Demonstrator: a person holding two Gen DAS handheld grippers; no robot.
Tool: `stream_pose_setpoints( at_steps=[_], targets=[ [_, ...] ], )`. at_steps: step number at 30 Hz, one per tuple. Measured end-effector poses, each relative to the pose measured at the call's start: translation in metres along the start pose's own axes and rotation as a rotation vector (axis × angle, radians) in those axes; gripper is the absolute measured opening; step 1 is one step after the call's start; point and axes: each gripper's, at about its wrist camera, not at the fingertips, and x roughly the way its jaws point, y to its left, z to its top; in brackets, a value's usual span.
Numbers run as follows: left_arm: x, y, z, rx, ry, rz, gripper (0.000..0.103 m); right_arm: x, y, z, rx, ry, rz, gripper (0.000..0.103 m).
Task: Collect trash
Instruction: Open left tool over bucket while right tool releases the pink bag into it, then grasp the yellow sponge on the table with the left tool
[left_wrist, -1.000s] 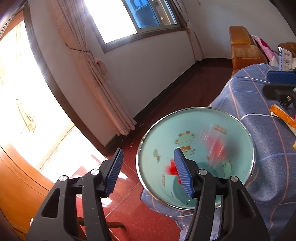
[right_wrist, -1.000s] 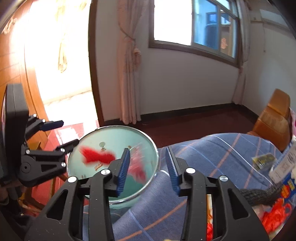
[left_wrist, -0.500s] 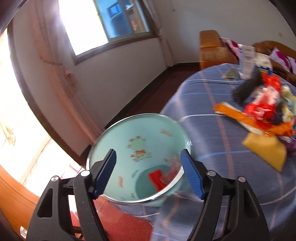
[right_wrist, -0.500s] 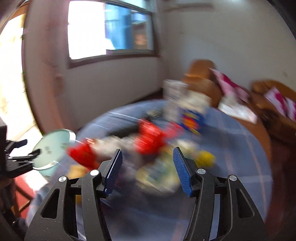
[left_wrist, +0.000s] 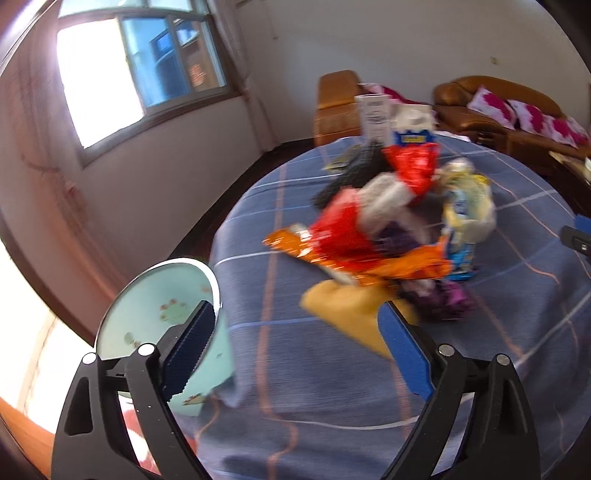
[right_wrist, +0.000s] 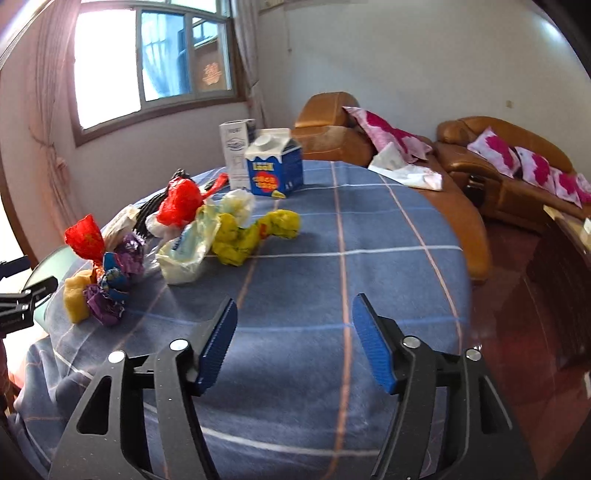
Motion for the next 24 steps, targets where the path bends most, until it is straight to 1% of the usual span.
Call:
stream_pose_setpoints(
  at_steps=[3, 5, 7, 8, 9, 12, 15, 16, 18, 22, 24],
  targets=[
    [0.000, -0.014, 0.000, 0.036, -0.002, -0.012, 0.092, 0.003, 0.004, -0.003, -0.004, 0.014, 0.008, 0.065],
    [0.005, -0.018, -0.004, 0.062, 0.011, 0.004, 0.093, 0.004, 0.008, -0.004, -0.010, 0.013, 0.016, 0.065],
    [0.011, -0.013, -0.009, 0.063, 0.032, 0.025, 0.095, 0.004, 0.010, -0.005, -0.011, 0.011, 0.025, 0.065],
    [0.012, -0.007, -0.012, 0.060, 0.039, 0.034, 0.098, 0.002, 0.010, -0.005, -0.012, 0.008, 0.026, 0.065],
    [0.013, 0.003, -0.014, 0.047, 0.041, 0.046, 0.098, 0.001, 0.010, -0.006, -0.010, 0.005, 0.030, 0.066],
    [0.014, 0.030, -0.014, 0.018, 0.050, 0.143, 0.098, 0.000, 0.009, -0.005, 0.004, 0.000, 0.036, 0.067],
    [0.017, 0.064, -0.015, -0.041, 0.073, 0.227, 0.097, -0.001, 0.010, -0.006, 0.006, -0.004, 0.044, 0.067],
    [0.017, 0.073, -0.015, -0.075, 0.078, 0.218, 0.097, -0.001, 0.010, -0.006, 0.006, -0.005, 0.047, 0.067],
    [0.015, 0.079, -0.014, -0.112, 0.076, 0.194, 0.097, 0.000, 0.012, -0.008, 0.003, -0.001, 0.052, 0.067],
    [0.009, 0.060, -0.013, -0.125, 0.056, 0.111, 0.097, 0.000, 0.014, -0.010, -0.007, 0.001, 0.057, 0.068],
    [0.013, 0.048, -0.012, -0.103, 0.063, 0.092, 0.094, -0.001, 0.013, -0.010, -0.004, -0.002, 0.058, 0.068]
  ],
)
